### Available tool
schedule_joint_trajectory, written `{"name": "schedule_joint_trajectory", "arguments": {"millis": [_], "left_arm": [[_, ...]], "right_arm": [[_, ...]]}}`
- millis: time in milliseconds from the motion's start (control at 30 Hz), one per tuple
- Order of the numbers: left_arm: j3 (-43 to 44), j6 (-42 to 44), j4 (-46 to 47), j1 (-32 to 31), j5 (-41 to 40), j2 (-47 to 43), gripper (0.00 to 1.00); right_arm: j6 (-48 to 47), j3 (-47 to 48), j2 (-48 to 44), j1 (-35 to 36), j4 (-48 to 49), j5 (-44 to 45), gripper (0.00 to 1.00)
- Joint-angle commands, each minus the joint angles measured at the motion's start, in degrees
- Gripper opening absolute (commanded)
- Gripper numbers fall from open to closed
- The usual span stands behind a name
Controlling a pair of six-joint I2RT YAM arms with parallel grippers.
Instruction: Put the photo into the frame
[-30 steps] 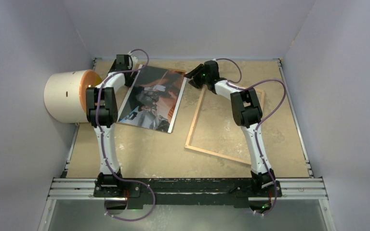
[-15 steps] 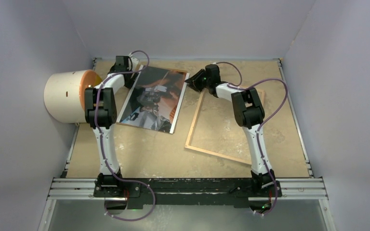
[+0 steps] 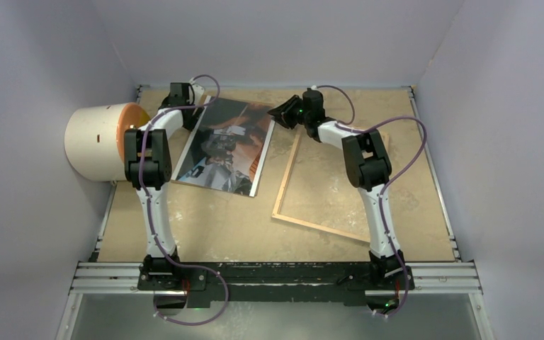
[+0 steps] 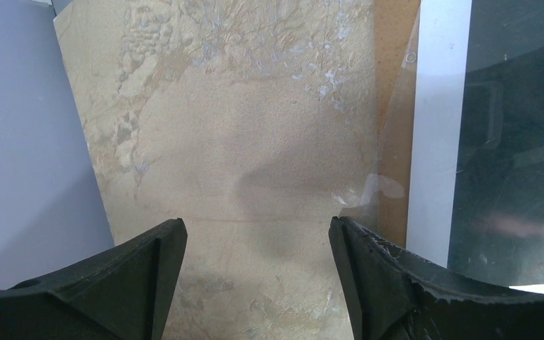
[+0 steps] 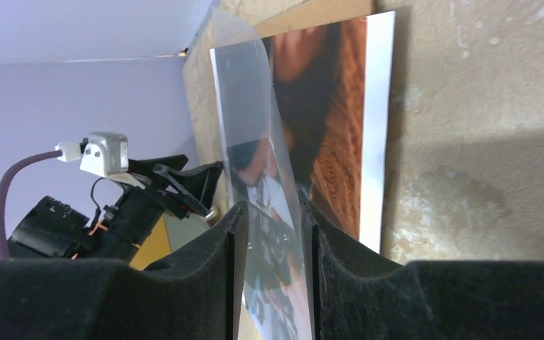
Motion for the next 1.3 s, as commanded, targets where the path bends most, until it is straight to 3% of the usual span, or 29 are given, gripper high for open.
{"name": "schedule_joint_trajectory", "arguments": {"millis": [0,200,400,433,567,667,833,1000,1133,1267], "left_arm": [[-3.9,0.3,-11.1,-0.4,4.4,2.5,0.80],[-3.9,0.4,-11.6,-0.4,4.8,2.4,0.79],[-3.6,1.0,-12.4,-0.4,5.1,1.9,0.79],[-3.5,1.1,-12.5,-0.4,5.1,1.8,0.79],[-2.3,1.6,-13.9,-0.4,4.8,1.7,0.79],[0.2,1.7,-16.1,1.3,4.6,1.0,0.84],[5.2,2.0,-20.4,2.0,5.2,-3.5,0.94],[7.5,3.1,-25.2,1.9,7.8,-9.4,0.99],[4.3,4.3,-27.7,0.1,9.0,-13.4,1.00],[-3.2,5.5,-25.7,-7.4,8.2,-19.3,1.00]], "right_arm": [[1.0,3.9,-1.0,1.1,2.8,-3.5,0.37],[1.3,6.7,2.6,3.0,2.5,-4.1,0.40],[0.9,7.8,4.4,3.5,1.3,-2.9,0.35],[0.5,7.8,4.3,3.5,0.9,-2.7,0.32],[-0.9,8.6,3.7,3.5,-0.7,-3.2,0.01],[-2.7,9.3,1.4,3.5,-2.4,-4.1,0.00],[-7.5,9.4,-6.7,2.9,-5.4,-5.1,0.00],[-13.9,8.6,-16.8,0.4,-19.4,-7.5,0.00],[-20.2,-1.3,-28.0,-4.0,-32.3,-9.3,0.00],[-28.6,-16.4,-41.5,-11.4,-40.8,-8.3,0.00]]}}
